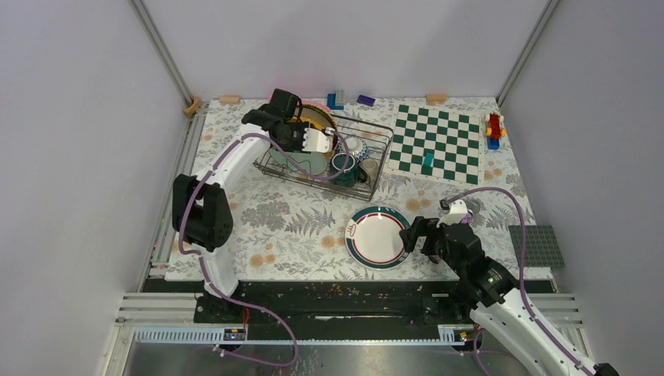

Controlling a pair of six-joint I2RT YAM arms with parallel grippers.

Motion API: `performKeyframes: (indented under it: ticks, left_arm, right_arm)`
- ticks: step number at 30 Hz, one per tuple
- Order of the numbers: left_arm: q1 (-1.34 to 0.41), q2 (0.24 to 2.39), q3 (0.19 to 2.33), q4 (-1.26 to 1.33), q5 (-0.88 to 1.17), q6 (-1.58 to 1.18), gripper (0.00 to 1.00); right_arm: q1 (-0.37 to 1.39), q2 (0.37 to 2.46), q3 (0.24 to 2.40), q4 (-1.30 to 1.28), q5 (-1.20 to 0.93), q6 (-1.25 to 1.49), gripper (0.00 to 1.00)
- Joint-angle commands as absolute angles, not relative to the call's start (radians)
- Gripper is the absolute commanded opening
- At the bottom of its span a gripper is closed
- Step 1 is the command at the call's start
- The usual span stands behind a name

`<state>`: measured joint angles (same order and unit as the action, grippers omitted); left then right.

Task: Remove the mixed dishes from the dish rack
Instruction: Pick up the plate from the dish rack.

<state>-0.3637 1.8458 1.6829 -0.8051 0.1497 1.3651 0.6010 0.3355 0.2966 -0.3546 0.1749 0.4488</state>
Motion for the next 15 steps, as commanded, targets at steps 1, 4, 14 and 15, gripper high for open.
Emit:
performKeyframes:
  ticks: [1, 4, 14, 15]
  left_arm:
    - [-0.377, 1.825, 1.646, -0.755, 0.035, 1.387, 0.34]
    - [-0.38, 1.817, 1.65, -0.74, 0.013, 1.388, 0.28]
    - [-0.4, 1.785, 1.622, -0.672, -0.087, 1.395, 0.16]
    - [-0.4, 1.783, 1.624, -0.672, -0.091, 1.396, 0.15]
  right_arm:
    - [0.597, 0.325, 0.338, -0.342, 0.199, 0.434, 1.0]
    - [0.596, 0.324, 0.338, -0.342, 0.196, 0.436, 1.0]
    - [0.597, 0.3, 0.337, -0.355, 0.193, 0.442, 1.0]
    - [0.597, 0.298, 0.337, -0.355, 0.194, 0.442, 0.99]
